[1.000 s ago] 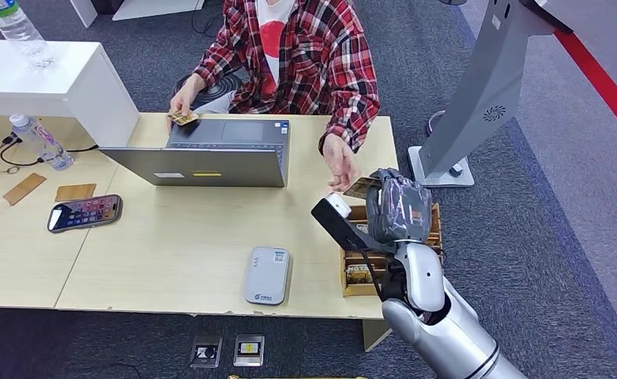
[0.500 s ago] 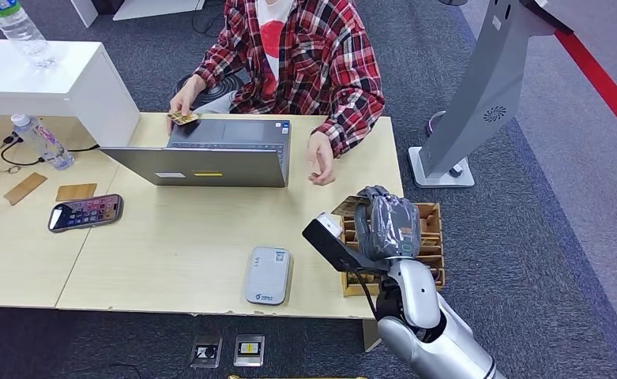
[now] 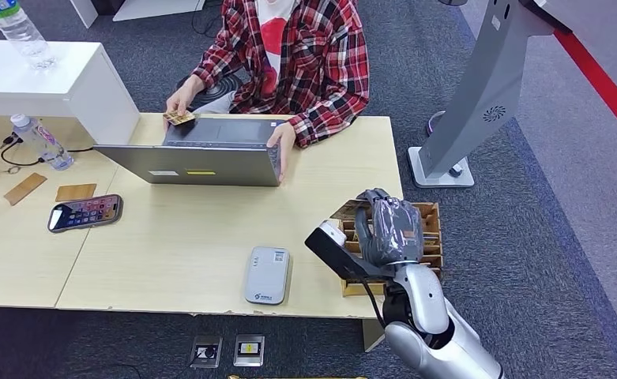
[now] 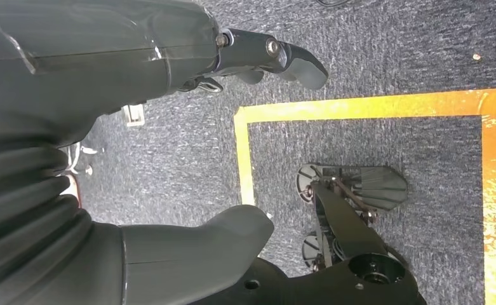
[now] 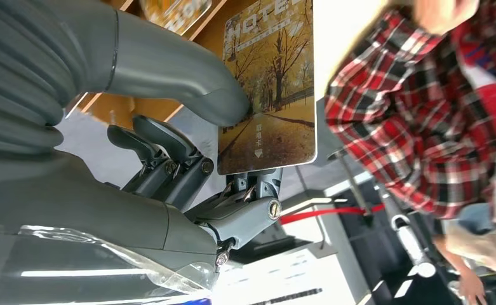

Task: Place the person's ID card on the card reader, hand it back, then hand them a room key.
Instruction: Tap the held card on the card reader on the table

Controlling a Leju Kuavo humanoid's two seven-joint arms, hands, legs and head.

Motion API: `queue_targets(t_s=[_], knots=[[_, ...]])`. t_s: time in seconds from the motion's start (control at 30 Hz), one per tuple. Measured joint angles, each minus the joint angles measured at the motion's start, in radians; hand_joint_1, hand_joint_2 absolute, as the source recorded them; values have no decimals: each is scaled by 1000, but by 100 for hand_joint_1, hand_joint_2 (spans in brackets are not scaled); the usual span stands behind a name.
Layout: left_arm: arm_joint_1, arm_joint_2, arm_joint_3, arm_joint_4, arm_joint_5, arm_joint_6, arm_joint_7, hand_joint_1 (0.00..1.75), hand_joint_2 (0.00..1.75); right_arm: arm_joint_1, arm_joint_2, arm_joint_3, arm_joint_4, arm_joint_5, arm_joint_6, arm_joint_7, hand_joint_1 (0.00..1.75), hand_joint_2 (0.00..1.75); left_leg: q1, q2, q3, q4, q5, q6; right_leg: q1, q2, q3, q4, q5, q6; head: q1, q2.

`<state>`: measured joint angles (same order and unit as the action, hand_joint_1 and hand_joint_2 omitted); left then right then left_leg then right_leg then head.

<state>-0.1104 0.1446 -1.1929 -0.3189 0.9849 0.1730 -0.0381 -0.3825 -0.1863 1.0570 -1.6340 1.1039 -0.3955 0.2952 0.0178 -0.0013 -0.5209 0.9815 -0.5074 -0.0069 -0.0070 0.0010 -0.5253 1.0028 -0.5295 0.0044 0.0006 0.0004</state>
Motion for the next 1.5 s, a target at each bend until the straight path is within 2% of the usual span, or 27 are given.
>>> queue_targets(t_s=[0.23, 0.57, 0.87, 1.27, 1.5], knots=[[-6, -1, 0, 0, -1, -2, 0, 0, 175, -10, 36, 28, 17, -31, 20, -50, 175, 175, 0, 0, 0, 0, 0, 0, 0, 0, 0, 0, 0, 0, 0, 0], [-10, -5, 0, 0, -6, -11, 0, 0, 175, 0, 79, 119, 57, -94, 74, -129, 175, 175, 0, 0, 0, 0, 0, 0, 0, 0, 0, 0, -1, -1, 0, 0], [-15, -9, 0, 0, -18, -12, 0, 0, 175, 9, 165, 155, 207, -149, 12, -182, 175, 175, 0, 0, 0, 0, 0, 0, 0, 0, 0, 0, -1, -1, 0, 0], [-17, -11, 0, 0, -24, -12, 12, 0, 175, -11, 263, 166, 396, -129, -52, -170, 175, 175, 0, 0, -1, 0, 0, 0, 0, 0, 0, 0, -1, -1, 0, 0], [-21, -13, 0, 0, -35, -15, 17, 0, 175, -18, 329, 166, 539, -128, -90, -201, 175, 175, 0, 0, 0, 0, 0, 0, 0, 0, 0, 0, -1, -1, 0, 0]])
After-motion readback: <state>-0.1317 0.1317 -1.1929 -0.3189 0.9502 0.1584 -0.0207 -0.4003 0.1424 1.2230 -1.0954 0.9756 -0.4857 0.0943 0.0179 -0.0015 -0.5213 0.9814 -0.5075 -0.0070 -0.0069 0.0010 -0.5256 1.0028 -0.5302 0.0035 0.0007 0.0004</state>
